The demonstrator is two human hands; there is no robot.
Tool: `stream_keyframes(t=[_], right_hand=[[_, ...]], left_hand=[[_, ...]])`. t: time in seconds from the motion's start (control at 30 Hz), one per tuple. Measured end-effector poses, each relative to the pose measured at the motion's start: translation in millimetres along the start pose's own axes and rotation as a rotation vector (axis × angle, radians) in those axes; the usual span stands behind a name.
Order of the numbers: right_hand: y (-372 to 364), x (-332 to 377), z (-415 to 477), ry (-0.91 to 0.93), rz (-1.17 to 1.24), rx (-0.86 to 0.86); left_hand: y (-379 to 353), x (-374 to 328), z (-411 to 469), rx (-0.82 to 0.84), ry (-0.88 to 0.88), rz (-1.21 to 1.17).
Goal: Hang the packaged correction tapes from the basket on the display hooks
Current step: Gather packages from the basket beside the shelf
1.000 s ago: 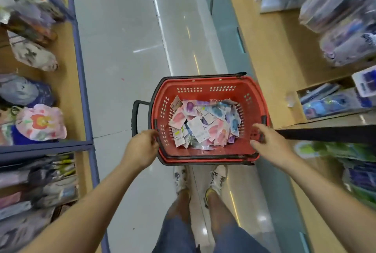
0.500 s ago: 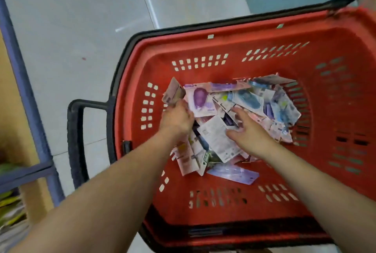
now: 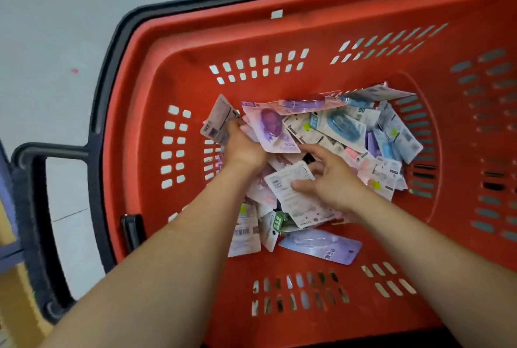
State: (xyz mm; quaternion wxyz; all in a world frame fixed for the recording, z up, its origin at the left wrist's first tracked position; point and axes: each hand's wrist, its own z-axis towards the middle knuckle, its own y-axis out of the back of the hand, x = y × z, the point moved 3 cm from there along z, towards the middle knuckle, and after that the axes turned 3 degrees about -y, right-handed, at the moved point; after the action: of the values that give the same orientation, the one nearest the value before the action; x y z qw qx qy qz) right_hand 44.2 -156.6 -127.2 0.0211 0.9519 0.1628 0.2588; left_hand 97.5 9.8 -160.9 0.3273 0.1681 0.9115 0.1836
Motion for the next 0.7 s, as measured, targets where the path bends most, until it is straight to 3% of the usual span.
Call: stream_keyframes(t=[0.17, 0.23, 0.33, 0.43, 0.57, 0.63, 0.7], right_hand=[[33, -5, -17, 0.065, 0.055, -0.306], [45, -5, -26, 0.129, -0.060, -0.385], [54, -4, -32, 0.237, -0.272, -0.448], [52, 0, -30, 0.270, -0.200, -0.474], [38, 24, -39, 0.174, 0.136, -0.252], [28, 37, -53, 0.049, 0.366, -0.030], [21, 43, -67, -0.013, 0.447, 0.165]], left_hand=[[27, 1, -33, -0.180, -0.042, -0.127], [37, 0, -48, -0.236, -0.078, -0.227], [49, -12, -78, -0.220, -0.170, -0.327], [62, -18, -106, -0.130, -0.246, -0.421], [65, -18, -131, 0.145, -0.043, -0.817], [63, -19, -135, 0.185, 0.023, -0.943], [59, -19, -131, 0.170, 0.028, -1.001]])
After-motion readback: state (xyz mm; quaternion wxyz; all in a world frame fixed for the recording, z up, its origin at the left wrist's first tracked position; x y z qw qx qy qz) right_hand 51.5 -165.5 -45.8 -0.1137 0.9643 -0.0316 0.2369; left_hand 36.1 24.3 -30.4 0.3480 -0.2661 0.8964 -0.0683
